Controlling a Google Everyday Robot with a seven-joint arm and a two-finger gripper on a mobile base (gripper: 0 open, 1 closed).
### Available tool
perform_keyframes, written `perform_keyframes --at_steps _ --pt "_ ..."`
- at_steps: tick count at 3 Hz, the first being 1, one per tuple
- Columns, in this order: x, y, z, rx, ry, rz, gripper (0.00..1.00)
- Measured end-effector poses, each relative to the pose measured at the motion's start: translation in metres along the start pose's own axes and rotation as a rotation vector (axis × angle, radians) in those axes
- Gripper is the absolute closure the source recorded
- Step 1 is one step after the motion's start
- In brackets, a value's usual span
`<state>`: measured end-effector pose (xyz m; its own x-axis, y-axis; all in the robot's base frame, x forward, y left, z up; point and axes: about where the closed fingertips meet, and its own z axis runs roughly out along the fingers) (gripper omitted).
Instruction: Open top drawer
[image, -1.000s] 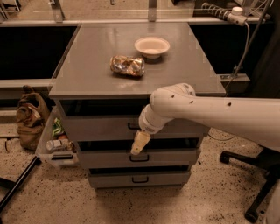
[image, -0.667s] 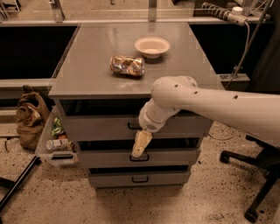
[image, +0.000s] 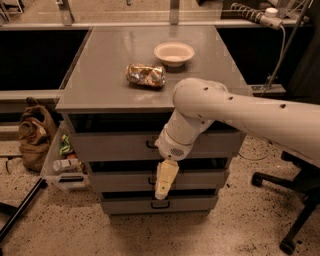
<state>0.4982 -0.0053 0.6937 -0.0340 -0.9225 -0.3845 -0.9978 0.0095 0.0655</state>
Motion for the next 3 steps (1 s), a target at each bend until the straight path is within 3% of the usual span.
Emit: perform_keyframes --at_steps 1,3 --pt "0.001 0.005 0.000 -0.019 0.006 0.001 0.00" --pt "-0.005 -0.049 -0.021 0.215 0.027 0.003 0.00"
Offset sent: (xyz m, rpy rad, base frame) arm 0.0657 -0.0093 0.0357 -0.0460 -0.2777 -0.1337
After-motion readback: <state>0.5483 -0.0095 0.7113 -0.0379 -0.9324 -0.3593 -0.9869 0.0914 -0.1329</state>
